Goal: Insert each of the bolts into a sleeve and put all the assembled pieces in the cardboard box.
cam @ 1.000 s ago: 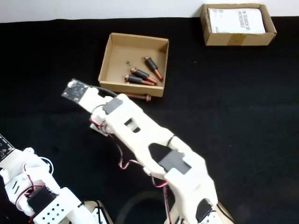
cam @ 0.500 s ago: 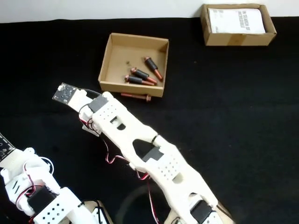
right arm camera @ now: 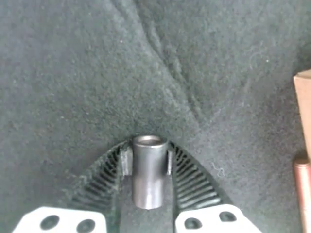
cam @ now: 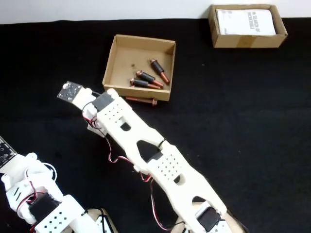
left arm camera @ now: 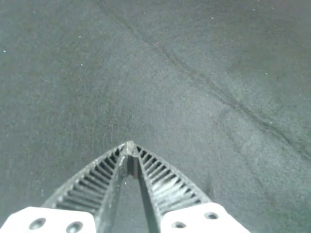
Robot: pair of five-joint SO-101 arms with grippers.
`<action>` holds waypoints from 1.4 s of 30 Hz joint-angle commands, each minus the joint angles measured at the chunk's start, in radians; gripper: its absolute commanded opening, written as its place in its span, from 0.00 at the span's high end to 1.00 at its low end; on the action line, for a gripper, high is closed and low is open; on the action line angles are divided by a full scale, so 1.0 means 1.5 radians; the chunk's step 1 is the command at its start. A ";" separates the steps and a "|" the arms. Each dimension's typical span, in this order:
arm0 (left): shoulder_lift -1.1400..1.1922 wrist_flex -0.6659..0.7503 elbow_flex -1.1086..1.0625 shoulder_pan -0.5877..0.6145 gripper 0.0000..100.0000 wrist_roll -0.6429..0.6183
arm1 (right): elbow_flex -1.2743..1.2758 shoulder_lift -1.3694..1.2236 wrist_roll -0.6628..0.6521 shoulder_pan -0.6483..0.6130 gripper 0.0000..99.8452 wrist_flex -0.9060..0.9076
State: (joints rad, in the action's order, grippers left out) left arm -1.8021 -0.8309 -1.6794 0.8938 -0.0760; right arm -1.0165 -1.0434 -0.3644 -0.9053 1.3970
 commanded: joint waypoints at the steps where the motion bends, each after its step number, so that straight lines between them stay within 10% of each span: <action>1: -0.003 -0.002 -0.011 -0.028 0.99 0.002 | -0.147 0.006 -0.001 0.030 0.99 0.067; 10: -0.002 -0.005 -0.011 -0.053 0.99 0.002 | -0.506 0.007 0.135 0.085 0.99 0.242; 24: -0.004 -0.069 -0.011 -0.109 0.99 0.002 | -0.492 0.392 0.241 0.295 0.99 0.247; 42: -0.004 -0.166 0.002 -0.193 0.99 0.110 | 0.333 1.141 0.240 0.423 0.99 0.244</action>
State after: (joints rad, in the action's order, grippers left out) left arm -1.8021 -1.0687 -1.6794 0.6483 0.0499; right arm -0.7848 0.4358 -0.0100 -0.3023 1.7545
